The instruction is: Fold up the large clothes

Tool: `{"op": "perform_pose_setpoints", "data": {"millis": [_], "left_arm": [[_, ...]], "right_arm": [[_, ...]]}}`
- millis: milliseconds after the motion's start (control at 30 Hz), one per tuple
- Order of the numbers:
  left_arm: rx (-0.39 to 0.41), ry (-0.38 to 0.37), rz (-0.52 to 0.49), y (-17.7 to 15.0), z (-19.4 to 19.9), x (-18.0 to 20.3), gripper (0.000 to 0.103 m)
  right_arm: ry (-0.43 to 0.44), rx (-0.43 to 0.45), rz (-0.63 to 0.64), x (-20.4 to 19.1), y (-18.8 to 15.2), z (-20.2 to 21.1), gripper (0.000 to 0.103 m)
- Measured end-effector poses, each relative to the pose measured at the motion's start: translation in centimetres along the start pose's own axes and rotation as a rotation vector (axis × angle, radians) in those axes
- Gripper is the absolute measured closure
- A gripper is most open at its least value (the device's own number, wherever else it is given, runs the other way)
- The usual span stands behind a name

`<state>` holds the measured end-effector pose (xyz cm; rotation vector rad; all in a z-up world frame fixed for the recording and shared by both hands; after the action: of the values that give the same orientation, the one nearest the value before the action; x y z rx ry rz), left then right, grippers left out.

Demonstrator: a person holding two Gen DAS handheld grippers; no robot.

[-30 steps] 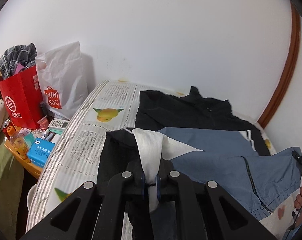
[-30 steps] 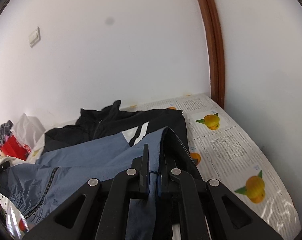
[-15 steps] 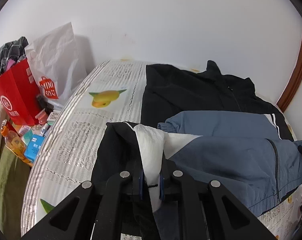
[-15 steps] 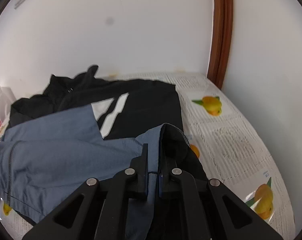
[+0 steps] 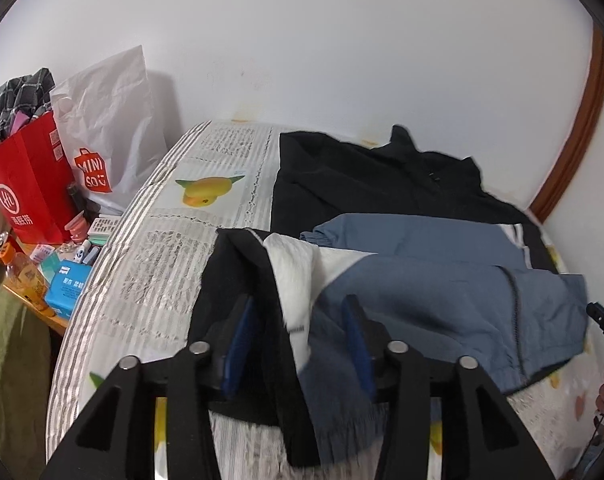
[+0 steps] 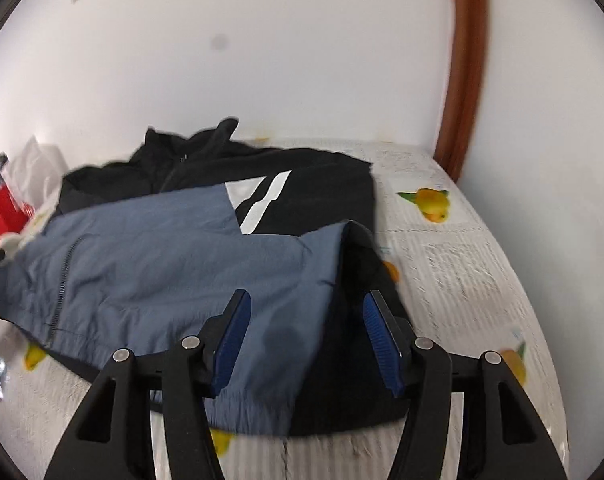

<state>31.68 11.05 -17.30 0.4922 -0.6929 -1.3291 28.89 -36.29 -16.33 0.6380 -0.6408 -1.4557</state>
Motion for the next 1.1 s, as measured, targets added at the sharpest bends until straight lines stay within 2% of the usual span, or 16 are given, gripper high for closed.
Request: {"op": "perform_pose_setpoints", "data": {"millis": [133, 300, 400, 533, 700, 867, 933, 1000, 1067, 1100], "left_arm": [[0.015, -0.02, 0.029, -0.9, 2.2, -1.4, 0.055], [0.006, 0.017, 0.058, -2.2, 3.2, -3.8, 0.055], [-0.019, 0.04, 0.077, -3.1, 2.7, -5.1, 0.055], [-0.051, 0.058, 0.084, -3.9, 1.8, -6.3, 0.055], [-0.105, 0.003, 0.065, -4.4, -0.3, -6.1, 0.055], [-0.153, -0.02, 0.077, -5.2, -2.3, -6.1, 0.055], [-0.149, -0.022, 0.071, -5.4, -2.6, -5.9, 0.055], [-0.136, -0.013, 0.05, -5.3, -2.7, -5.5, 0.058], [-0.132, -0.012, 0.046, -5.4, -2.7, -5.2, 0.066], [-0.133, -0.014, 0.042, -5.4, -2.7, -5.1, 0.068]], "right_arm": [[-0.046, 0.017, -0.109, 4.0, -1.0, 2.4, 0.045], [-0.058, -0.052, -0.201, 7.6, -3.6, 2.4, 0.045], [0.008, -0.085, -0.238, 7.5, -4.7, 1.8, 0.046], [0.01, -0.1, -0.217, 6.9, -5.3, 0.6, 0.046], [0.04, -0.131, -0.193, 5.4, -5.1, -1.5, 0.046], [0.041, -0.162, -0.186, 4.6, -4.9, -3.5, 0.046], [0.052, -0.173, -0.207, 4.7, -4.9, -4.2, 0.046], [0.059, -0.181, -0.218, 4.8, -5.1, -4.6, 0.047], [0.064, -0.178, -0.217, 4.7, -5.2, -4.7, 0.049], [0.07, -0.177, -0.214, 4.6, -5.2, -4.7, 0.055]]}}
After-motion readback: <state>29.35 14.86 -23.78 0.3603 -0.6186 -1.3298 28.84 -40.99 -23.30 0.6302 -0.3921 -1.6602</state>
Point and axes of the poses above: each gripper's, at about its wrist camera, not at the fingertips, and z roughly against the way its jaws point, x to its right, y to its top, the point moved 9 cm from there along -z, roughly the way its jaws point
